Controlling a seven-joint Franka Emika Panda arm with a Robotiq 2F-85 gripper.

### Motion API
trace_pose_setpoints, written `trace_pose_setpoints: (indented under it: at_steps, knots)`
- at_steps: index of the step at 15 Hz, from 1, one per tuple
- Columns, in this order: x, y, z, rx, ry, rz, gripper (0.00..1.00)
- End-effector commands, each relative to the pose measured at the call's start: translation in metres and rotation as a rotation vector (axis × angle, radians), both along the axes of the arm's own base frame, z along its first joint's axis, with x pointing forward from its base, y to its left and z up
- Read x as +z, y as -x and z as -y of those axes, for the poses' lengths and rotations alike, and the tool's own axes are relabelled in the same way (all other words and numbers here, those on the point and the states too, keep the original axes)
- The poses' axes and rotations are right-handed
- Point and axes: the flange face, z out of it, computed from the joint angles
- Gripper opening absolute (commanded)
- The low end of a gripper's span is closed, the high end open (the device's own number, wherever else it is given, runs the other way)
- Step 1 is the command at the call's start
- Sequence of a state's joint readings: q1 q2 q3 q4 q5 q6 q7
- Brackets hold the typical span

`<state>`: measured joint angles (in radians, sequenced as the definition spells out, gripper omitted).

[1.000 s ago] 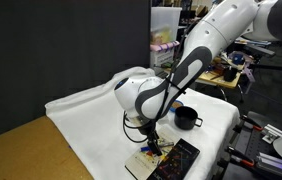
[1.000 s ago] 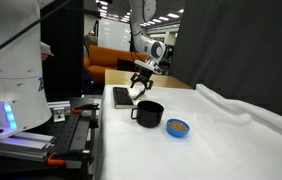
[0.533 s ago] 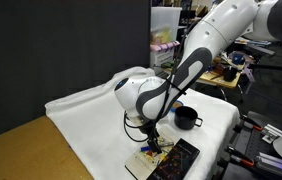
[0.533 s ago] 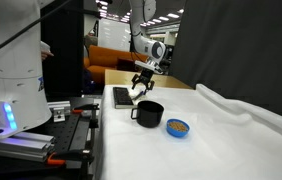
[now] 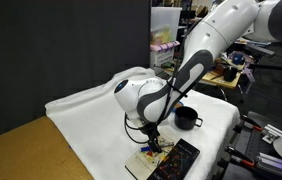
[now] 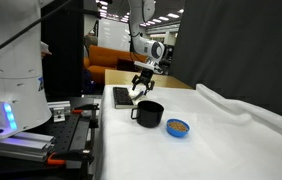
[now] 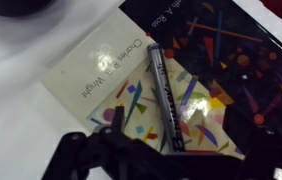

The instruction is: Put the pen into the black cup.

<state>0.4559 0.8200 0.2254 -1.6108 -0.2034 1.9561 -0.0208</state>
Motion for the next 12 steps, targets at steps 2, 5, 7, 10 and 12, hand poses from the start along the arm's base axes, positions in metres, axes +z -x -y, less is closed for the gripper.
trace_pose_setpoints:
  at_steps: [2, 5, 7, 10, 12]
  knots:
    - [-0.0002, -0.0008, -0.0008, 0.0, 0.001, -0.001, 1.0]
    - [-0.0008, -0.0007, -0.0014, 0.001, 0.005, 0.004, 1.0]
    - [-0.0019, 0.0, -0.0021, 0.004, 0.008, 0.004, 1.0]
    - [-0.0035, 0.0025, -0.0054, 0.009, 0.014, 0.005, 1.0]
    - [-0.0044, 0.0044, -0.0073, 0.014, 0.015, 0.002, 1.0]
